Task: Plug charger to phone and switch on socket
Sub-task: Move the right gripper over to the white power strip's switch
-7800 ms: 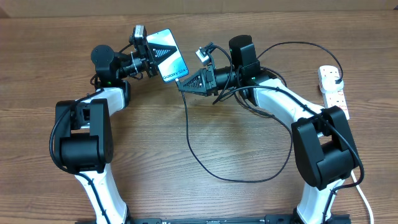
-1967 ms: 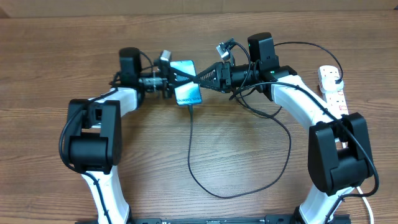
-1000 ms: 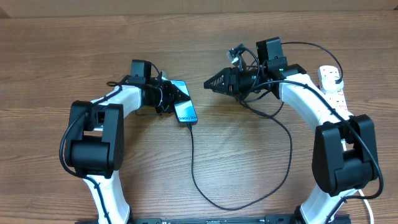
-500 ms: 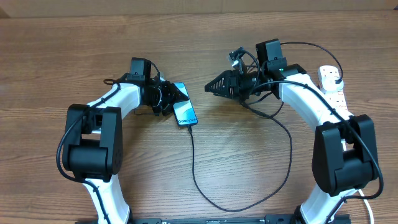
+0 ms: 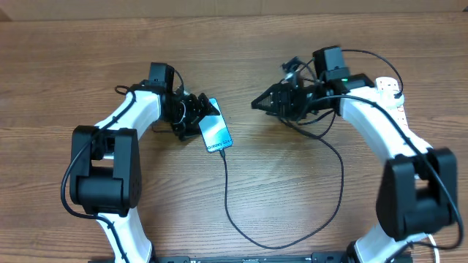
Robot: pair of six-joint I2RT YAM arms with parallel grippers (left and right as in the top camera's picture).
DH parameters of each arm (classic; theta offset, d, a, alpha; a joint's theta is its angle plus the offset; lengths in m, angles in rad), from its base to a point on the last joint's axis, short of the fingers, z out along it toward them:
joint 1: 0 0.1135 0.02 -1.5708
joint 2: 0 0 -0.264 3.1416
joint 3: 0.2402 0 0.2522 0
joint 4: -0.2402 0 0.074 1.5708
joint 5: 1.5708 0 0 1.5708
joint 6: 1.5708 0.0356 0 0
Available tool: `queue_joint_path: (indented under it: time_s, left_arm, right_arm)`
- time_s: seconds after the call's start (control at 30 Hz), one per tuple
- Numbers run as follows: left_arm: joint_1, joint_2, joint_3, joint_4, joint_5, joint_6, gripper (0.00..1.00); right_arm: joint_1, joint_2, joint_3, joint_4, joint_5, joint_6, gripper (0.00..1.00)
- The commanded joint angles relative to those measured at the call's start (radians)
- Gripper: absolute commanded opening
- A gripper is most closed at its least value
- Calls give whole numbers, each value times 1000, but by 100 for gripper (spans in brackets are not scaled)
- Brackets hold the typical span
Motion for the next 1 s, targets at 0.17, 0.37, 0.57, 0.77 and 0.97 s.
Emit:
queue_joint_path:
  time_s: [0.17, 0.37, 0.57, 0.77, 0.97]
  left_arm:
    - [16, 72, 63, -164, -259, 95, 99]
    - [12, 58, 178, -294, -258, 155, 98]
    - [11, -26, 222, -325, -265, 188, 99]
    - [-3, -156, 225, -328, -265, 261, 99]
    - [-33, -230, 225, -335, -265, 285, 100]
  right_arm:
    - [-56, -220, 9, -121, 286, 2, 71]
    - [-190, -323, 9, -230, 412, 29, 77]
    - [-399, -338, 9, -294, 412, 29, 83]
    - [-563, -337, 9, -317, 521, 53, 84]
    - [-649, -337, 9, -289, 671, 135, 84]
